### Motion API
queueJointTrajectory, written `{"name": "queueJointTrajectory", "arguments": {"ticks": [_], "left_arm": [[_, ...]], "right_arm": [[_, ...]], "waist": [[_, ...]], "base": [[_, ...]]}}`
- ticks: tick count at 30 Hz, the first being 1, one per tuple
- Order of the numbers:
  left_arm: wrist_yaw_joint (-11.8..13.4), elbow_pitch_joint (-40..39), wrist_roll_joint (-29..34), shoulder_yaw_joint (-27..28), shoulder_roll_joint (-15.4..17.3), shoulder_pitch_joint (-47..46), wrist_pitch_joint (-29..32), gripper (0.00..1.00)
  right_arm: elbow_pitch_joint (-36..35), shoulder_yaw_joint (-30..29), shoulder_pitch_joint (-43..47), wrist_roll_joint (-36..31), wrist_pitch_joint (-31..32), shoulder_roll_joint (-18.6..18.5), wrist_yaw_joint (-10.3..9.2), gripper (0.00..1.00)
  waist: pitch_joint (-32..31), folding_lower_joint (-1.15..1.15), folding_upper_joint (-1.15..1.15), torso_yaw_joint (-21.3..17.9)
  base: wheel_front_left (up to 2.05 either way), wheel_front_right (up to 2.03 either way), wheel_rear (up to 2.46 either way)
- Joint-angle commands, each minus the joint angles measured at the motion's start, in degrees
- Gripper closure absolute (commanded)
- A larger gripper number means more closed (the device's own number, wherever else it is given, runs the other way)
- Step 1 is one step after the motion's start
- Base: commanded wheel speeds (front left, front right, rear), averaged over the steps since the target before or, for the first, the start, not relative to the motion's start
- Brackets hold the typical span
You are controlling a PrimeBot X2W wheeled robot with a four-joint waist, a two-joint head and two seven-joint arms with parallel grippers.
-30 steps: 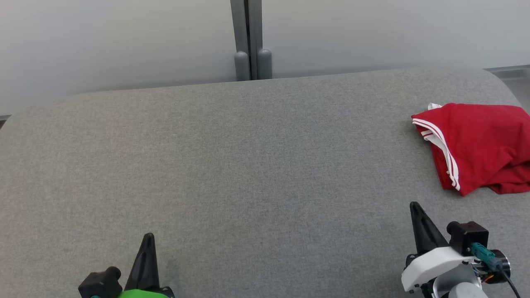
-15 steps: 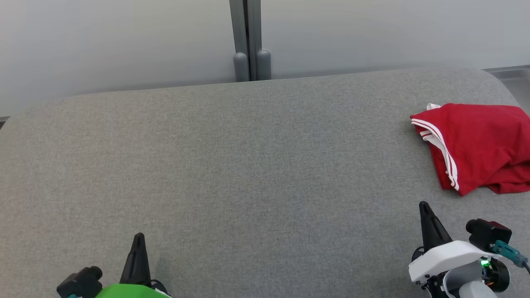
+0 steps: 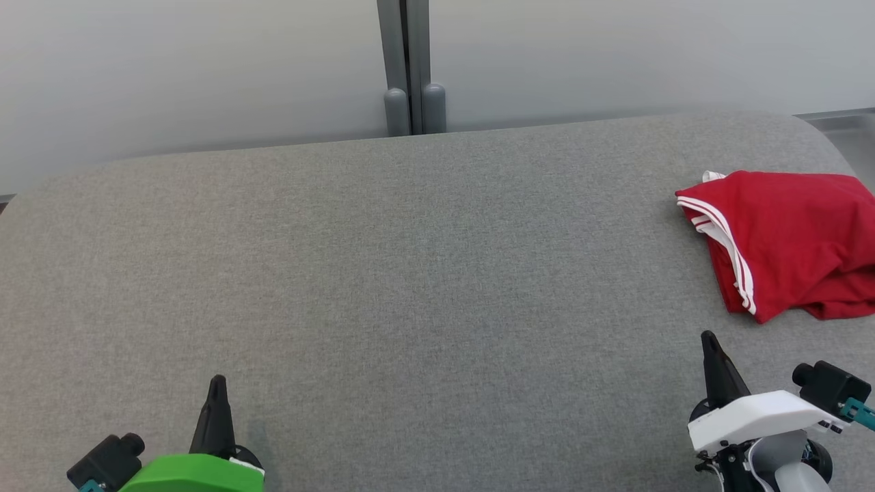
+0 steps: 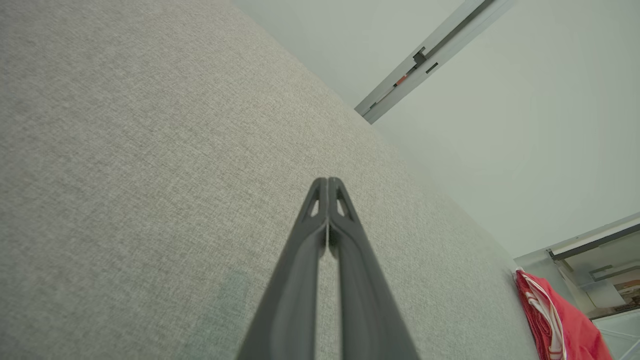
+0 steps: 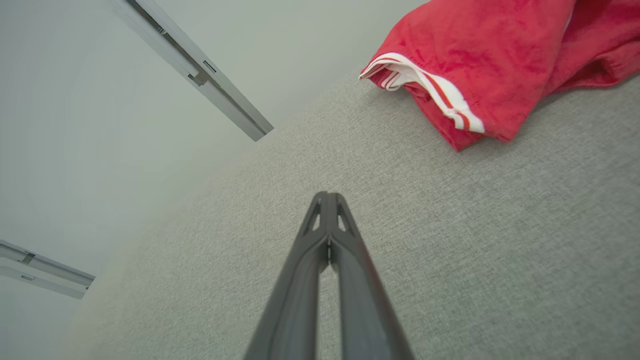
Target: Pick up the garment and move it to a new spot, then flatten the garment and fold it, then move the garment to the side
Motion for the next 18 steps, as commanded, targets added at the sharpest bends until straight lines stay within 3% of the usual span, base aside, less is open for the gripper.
{"name": "queueJointTrajectory", "arguments": {"ticks": [1,18], "left_arm": [[-0.2,-0.8,-2.0,0.5,0.6,-1.9,0.4,1.0],[-0.4,-1.0,-12.9,2.2,0.7,-3.5,3.6,1.0]], "right_arm": [[-1.1,-0.3,-1.1,2.2,0.5,-0.4,-0.02,1.0],[-2.1,-1.1,-1.3,15.0,3.8,-0.5,-0.03,1.0]], "waist": [[0.0,0.0,0.0,0.0],[-0.2,0.0,0.0,-0.2]], "base": [[0.0,0.0,0.0],[0.0,0.0,0.0]]}}
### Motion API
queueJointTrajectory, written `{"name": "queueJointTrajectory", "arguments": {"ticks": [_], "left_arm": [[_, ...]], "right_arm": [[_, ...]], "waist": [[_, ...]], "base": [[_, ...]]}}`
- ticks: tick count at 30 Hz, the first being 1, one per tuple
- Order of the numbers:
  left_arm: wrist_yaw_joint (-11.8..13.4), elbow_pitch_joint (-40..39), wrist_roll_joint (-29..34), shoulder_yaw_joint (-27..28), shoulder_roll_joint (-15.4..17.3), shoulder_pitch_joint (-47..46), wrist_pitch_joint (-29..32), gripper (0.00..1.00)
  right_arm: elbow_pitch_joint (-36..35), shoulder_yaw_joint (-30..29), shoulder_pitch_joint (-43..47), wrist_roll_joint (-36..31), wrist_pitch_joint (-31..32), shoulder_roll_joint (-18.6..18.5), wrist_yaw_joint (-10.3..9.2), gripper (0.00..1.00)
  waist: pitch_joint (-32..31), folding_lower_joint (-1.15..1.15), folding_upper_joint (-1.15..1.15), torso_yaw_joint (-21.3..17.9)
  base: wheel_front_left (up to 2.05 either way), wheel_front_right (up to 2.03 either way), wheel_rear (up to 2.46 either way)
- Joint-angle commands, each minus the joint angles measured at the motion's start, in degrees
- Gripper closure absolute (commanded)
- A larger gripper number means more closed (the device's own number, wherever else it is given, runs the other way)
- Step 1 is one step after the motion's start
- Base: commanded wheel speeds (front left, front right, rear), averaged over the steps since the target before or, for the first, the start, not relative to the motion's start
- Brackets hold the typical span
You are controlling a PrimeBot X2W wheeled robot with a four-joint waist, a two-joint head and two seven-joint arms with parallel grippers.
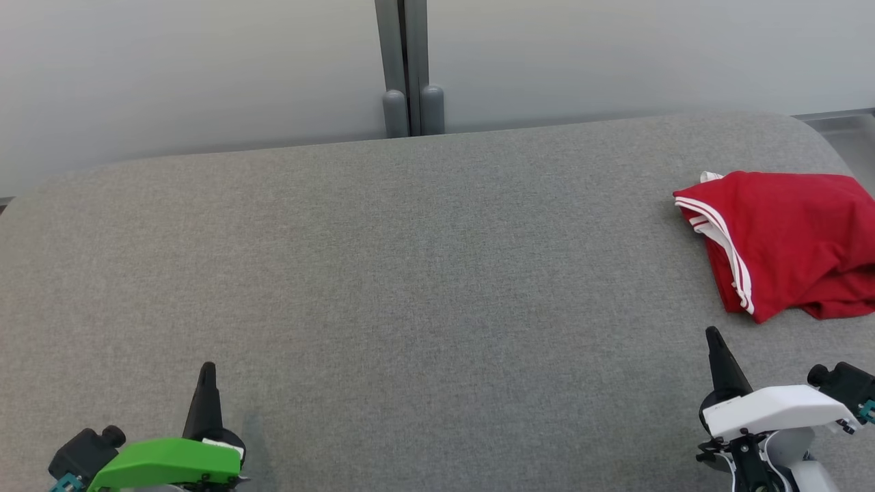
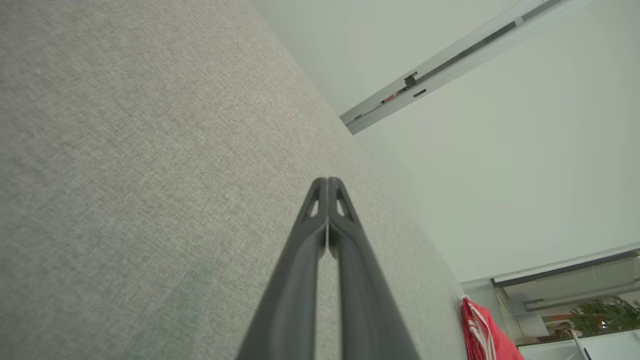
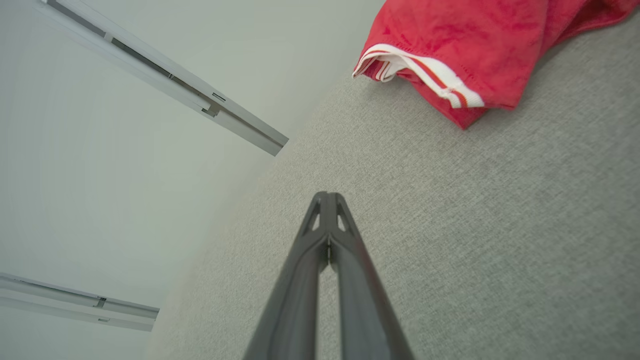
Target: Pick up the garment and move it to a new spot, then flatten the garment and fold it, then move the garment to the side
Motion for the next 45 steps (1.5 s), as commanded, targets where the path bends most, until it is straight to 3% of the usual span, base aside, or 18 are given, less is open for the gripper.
{"name": "queueJointTrajectory", "arguments": {"ticks": [1,45], "left_arm": [[-0.3,-0.8,-1.6,0.5,0.5,-1.5,0.4,1.0],[-0.8,-0.9,-22.9,4.1,0.6,-4.7,7.1,1.0]], "right_arm": [[-1.0,-0.3,-1.0,1.9,0.5,-0.4,-0.02,1.0],[-2.8,-2.0,-1.3,27.1,6.9,-0.6,-0.04,1.0]], "waist": [[0.0,0.0,0.0,0.0],[-0.5,0.0,0.0,-0.5]], "base": [[0.0,0.0,0.0],[0.0,0.0,0.0]]}}
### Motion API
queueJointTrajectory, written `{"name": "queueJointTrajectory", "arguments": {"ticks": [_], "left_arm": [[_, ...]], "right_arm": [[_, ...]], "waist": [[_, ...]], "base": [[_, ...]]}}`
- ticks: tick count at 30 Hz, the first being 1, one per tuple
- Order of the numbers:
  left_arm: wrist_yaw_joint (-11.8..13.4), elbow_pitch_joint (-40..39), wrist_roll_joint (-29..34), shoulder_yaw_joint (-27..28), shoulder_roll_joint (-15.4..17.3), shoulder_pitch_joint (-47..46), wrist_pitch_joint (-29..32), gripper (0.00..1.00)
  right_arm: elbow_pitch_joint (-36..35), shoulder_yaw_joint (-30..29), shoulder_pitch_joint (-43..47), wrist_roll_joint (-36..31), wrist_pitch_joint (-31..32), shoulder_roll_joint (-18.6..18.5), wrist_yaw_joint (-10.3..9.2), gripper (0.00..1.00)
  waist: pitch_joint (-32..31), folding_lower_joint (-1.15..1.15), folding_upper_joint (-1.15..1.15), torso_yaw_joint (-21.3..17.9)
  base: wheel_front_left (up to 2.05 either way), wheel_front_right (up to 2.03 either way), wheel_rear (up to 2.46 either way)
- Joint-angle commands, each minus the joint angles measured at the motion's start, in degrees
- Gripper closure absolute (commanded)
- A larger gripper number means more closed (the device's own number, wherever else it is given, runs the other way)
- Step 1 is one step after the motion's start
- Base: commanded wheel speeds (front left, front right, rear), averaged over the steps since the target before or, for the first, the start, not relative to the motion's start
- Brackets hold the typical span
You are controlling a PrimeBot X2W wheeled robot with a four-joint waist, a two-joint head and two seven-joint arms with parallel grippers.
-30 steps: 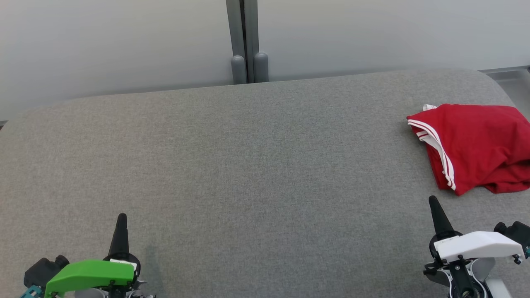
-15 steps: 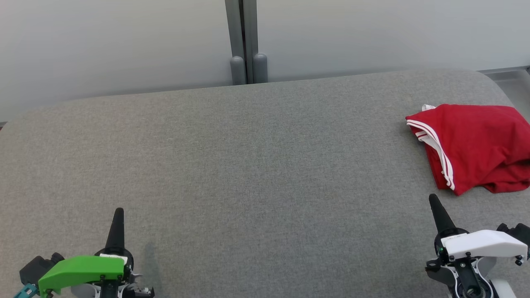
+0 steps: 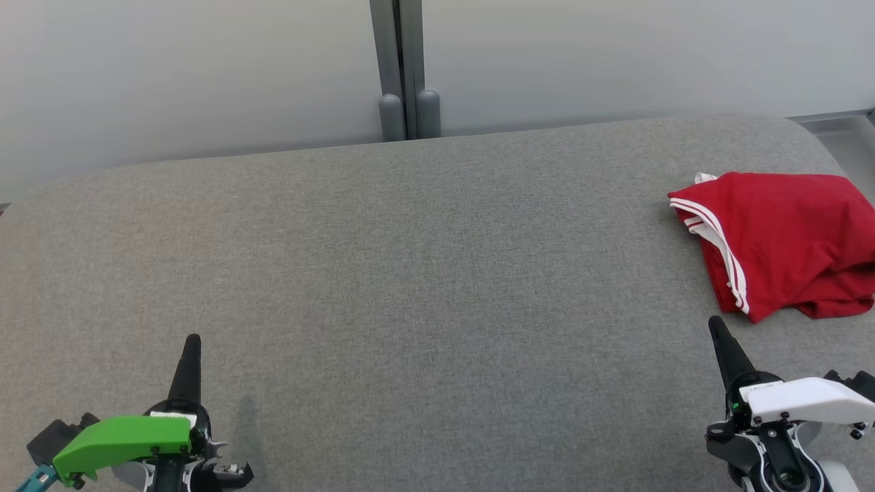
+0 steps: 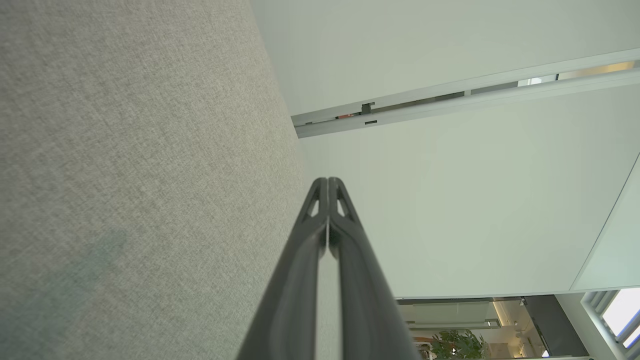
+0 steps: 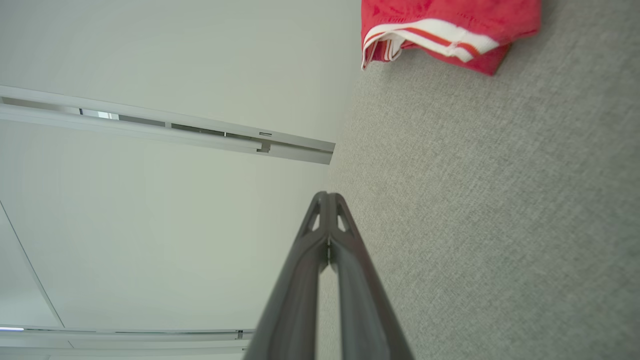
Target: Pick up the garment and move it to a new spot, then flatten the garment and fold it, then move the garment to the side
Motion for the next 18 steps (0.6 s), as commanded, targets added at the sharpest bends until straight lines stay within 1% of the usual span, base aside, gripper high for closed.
{"name": "queueJointTrajectory", "arguments": {"ticks": [1,18], "left_arm": [[-0.4,-0.4,-1.1,0.4,0.4,-1.1,0.4,1.0],[-0.4,-0.4,-7.1,1.5,0.4,-2.1,2.4,1.0]], "right_arm": [[-0.6,-0.3,-0.9,1.3,0.4,-0.3,-0.04,1.0],[-1.1,-0.7,-0.9,8.7,2.2,-0.4,-0.05,1.0]], "waist": [[0.0,0.0,0.0,0.0],[-0.2,0.0,0.0,-0.2]], "base": [[0.0,0.0,0.0],[0.0,0.0,0.0]]}}
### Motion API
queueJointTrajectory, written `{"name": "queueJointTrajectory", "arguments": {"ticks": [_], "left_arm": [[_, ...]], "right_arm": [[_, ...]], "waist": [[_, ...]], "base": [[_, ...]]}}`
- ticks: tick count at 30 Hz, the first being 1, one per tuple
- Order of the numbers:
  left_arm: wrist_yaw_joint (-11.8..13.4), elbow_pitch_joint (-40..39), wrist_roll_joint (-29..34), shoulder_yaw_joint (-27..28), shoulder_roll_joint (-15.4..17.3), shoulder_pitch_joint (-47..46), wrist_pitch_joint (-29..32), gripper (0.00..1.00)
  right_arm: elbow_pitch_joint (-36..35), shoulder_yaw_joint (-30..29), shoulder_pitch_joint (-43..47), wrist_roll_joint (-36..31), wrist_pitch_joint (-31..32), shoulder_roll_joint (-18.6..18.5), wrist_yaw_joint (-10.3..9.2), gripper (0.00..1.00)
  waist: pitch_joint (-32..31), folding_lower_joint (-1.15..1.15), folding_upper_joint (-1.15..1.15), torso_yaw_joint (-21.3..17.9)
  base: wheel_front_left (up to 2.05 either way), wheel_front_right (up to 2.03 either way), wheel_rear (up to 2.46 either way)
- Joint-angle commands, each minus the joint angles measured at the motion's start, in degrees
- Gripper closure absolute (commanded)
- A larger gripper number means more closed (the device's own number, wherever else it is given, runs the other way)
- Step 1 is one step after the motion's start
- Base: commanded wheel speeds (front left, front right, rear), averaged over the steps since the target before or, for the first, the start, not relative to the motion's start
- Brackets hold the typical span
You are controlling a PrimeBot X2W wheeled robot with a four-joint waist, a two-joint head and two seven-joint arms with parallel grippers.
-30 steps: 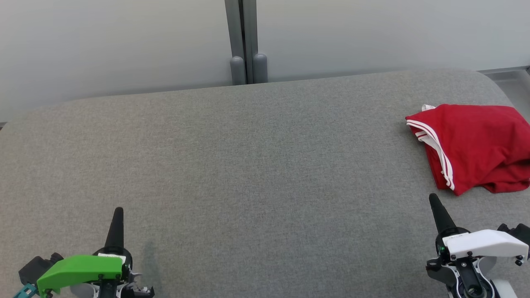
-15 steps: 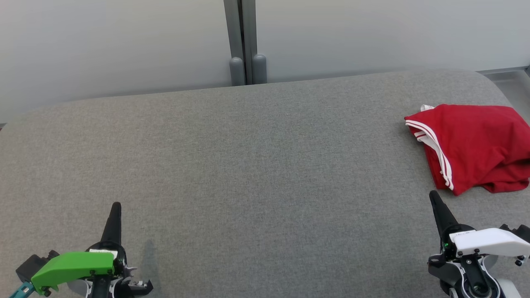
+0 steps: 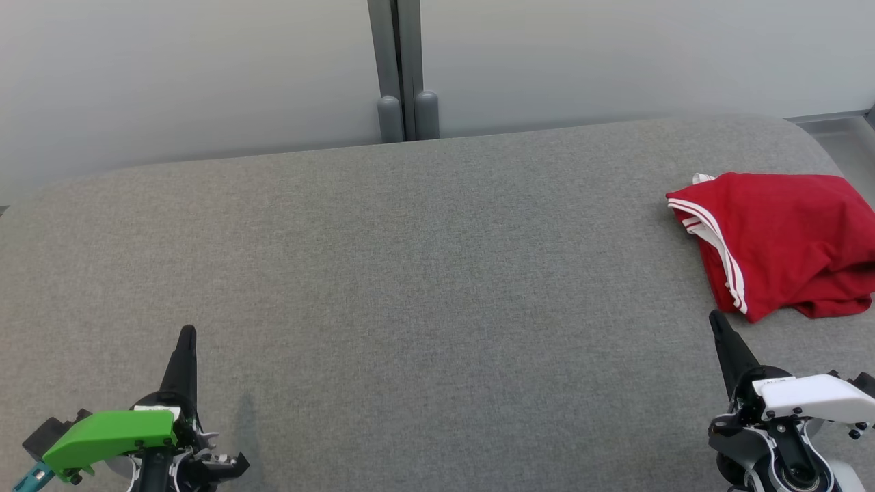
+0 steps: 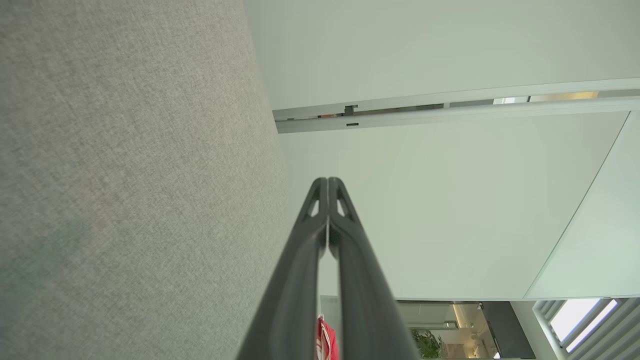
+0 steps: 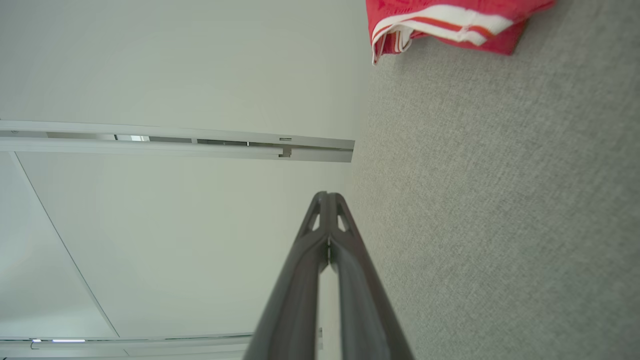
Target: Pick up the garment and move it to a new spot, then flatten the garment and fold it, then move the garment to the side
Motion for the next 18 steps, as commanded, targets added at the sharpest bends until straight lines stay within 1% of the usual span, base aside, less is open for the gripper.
{"name": "queueJointTrajectory", "arguments": {"ticks": [1,12,18], "left_arm": [[-0.2,-0.3,-0.9,0.3,0.4,-1.2,0.3,1.0],[-0.3,-0.2,-4.5,1.0,0.3,-1.7,1.5,1.0],[-0.3,-0.2,-4.4,1.0,0.3,-1.5,1.6,1.0]], "right_arm": [[-0.4,-0.2,-0.6,1.3,0.4,-0.3,-0.05,1.0],[-0.7,-0.5,-0.6,5.5,1.4,-0.4,-0.06,1.0],[-0.7,-0.5,-0.6,5.4,1.4,-0.4,-0.05,1.0]], "waist": [[0.0,0.0,0.0,0.0],[-0.1,0.0,0.0,-0.1],[-0.1,0.0,0.0,-0.1]], "base": [[0.0,0.0,0.0],[0.0,0.0,0.0],[0.0,0.0,0.0]]}}
